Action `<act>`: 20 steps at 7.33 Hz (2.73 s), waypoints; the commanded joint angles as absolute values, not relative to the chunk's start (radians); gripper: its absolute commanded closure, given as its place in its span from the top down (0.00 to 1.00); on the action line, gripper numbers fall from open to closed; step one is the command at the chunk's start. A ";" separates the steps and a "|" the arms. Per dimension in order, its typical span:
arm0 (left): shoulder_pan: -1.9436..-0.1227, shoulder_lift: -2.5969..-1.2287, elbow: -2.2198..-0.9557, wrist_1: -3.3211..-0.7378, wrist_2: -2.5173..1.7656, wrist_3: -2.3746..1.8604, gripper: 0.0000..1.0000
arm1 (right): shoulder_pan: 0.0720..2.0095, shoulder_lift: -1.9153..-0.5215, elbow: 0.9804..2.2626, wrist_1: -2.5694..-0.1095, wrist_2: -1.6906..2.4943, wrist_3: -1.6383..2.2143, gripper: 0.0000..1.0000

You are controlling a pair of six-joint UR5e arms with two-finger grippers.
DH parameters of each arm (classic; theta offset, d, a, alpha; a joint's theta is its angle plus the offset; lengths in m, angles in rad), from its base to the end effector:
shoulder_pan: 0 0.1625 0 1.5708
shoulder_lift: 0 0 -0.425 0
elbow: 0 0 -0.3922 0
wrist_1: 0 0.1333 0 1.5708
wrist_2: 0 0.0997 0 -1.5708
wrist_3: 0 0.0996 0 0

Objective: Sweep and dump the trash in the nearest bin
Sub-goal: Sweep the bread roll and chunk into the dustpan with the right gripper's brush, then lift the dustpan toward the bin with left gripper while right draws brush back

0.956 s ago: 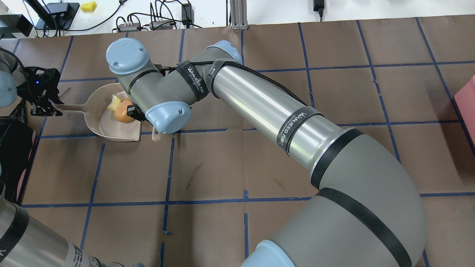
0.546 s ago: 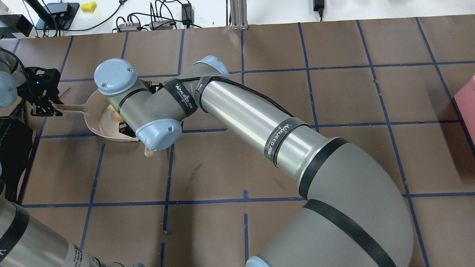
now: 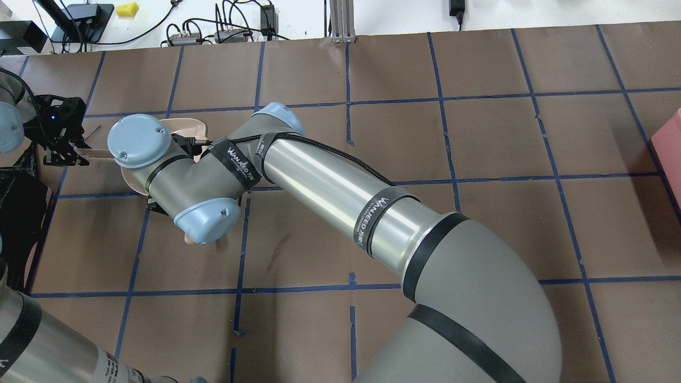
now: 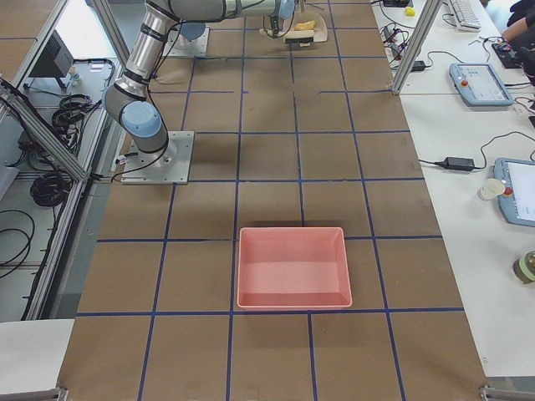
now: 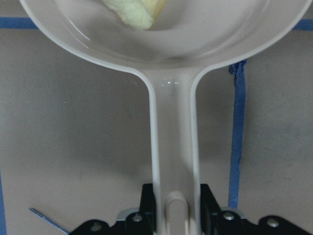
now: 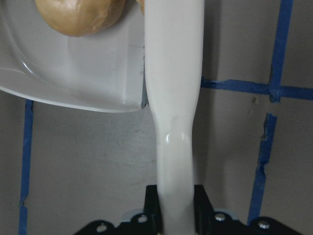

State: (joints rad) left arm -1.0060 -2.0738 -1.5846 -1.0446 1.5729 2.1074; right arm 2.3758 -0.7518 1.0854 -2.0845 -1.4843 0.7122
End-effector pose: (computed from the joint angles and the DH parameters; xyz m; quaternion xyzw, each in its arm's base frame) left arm 0.2336 -0.6173 0.2424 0.6971 0.7170 -0.0001 0.0048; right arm 0.6728 -0.4500 0.2446 -0.0500 0.9938 -0.0356 0.0931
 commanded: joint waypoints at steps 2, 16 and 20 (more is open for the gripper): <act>-1.006 -2.071 -1.586 -1.045 1.571 2.106 0.04 | 2.399 -0.721 0.984 -2.086 -1.422 0.855 0.17; -0.896 -2.040 -1.615 -1.154 1.297 2.111 0.03 | 2.215 -1.030 1.343 -1.910 -1.566 0.719 0.15; -0.758 -1.965 -1.611 -1.328 1.157 2.134 0.03 | 2.209 -1.257 1.601 -1.928 -1.572 0.725 0.14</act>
State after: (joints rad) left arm -0.8203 -1.9835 -1.6106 -1.2769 1.2176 2.1219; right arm 2.2099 -1.1778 1.5030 -1.9235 -1.5723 0.7187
